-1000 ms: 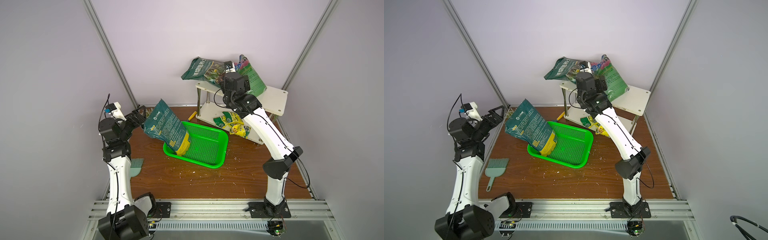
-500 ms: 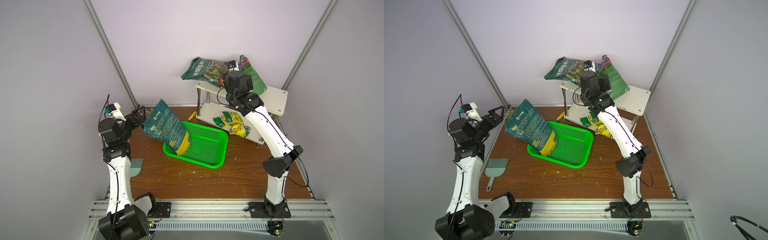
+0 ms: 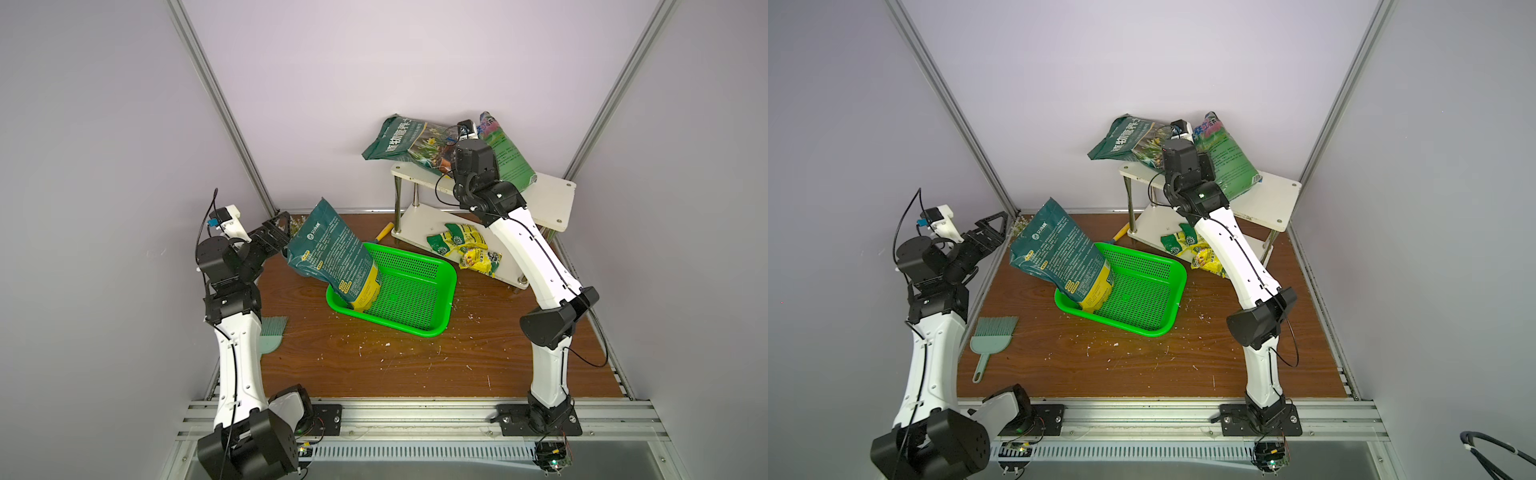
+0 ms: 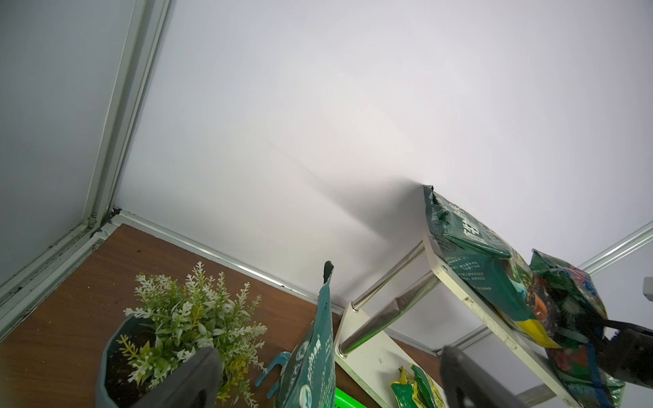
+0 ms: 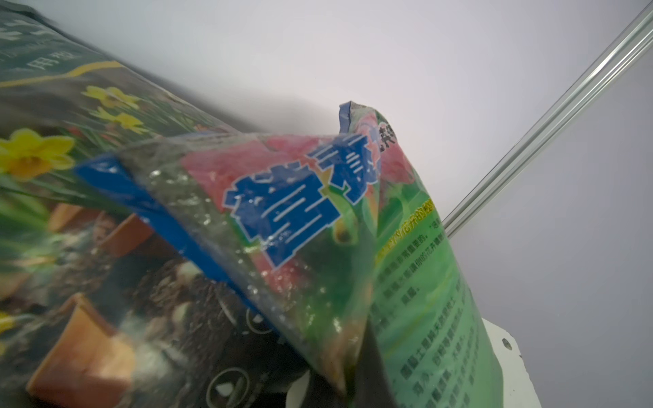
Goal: Take down the fertilizer bag from the shelf
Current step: Pick up the fertilizer bag from the shelf.
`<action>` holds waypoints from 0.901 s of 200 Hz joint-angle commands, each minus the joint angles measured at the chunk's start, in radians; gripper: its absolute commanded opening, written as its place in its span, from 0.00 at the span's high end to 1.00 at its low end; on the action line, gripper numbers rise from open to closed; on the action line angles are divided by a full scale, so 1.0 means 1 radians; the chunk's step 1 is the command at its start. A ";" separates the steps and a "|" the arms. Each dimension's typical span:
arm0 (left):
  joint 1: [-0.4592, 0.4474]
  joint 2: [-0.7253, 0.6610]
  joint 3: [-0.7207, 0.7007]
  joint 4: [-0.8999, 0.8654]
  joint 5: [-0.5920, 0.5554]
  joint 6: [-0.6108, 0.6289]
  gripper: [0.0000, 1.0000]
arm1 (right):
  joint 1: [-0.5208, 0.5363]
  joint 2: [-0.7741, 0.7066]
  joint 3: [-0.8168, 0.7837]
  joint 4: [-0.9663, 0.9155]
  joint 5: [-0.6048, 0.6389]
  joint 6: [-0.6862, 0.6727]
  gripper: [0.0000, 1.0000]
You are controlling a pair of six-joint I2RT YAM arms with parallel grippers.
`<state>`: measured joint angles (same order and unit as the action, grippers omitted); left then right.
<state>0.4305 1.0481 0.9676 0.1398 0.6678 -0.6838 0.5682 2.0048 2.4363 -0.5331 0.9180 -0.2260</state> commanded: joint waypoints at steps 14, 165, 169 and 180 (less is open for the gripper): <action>0.023 0.000 -0.007 0.042 0.023 -0.008 0.00 | -0.004 -0.111 -0.011 0.007 -0.029 0.077 1.00; 0.022 0.024 -0.015 0.093 0.075 -0.023 0.00 | 0.341 -0.753 -0.632 0.393 -0.015 -0.003 1.00; 0.023 0.023 -0.015 0.094 0.075 -0.022 0.00 | 0.362 -0.752 -0.629 0.391 -0.008 -0.005 1.00; 0.022 0.024 -0.014 0.094 0.075 -0.023 0.00 | 0.414 -0.754 -0.634 0.394 0.014 -0.009 1.00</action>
<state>0.4355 1.0710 0.9573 0.1967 0.7177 -0.7044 0.8825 1.2785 1.7695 -0.3290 0.8932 -0.1883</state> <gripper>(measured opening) 0.998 0.084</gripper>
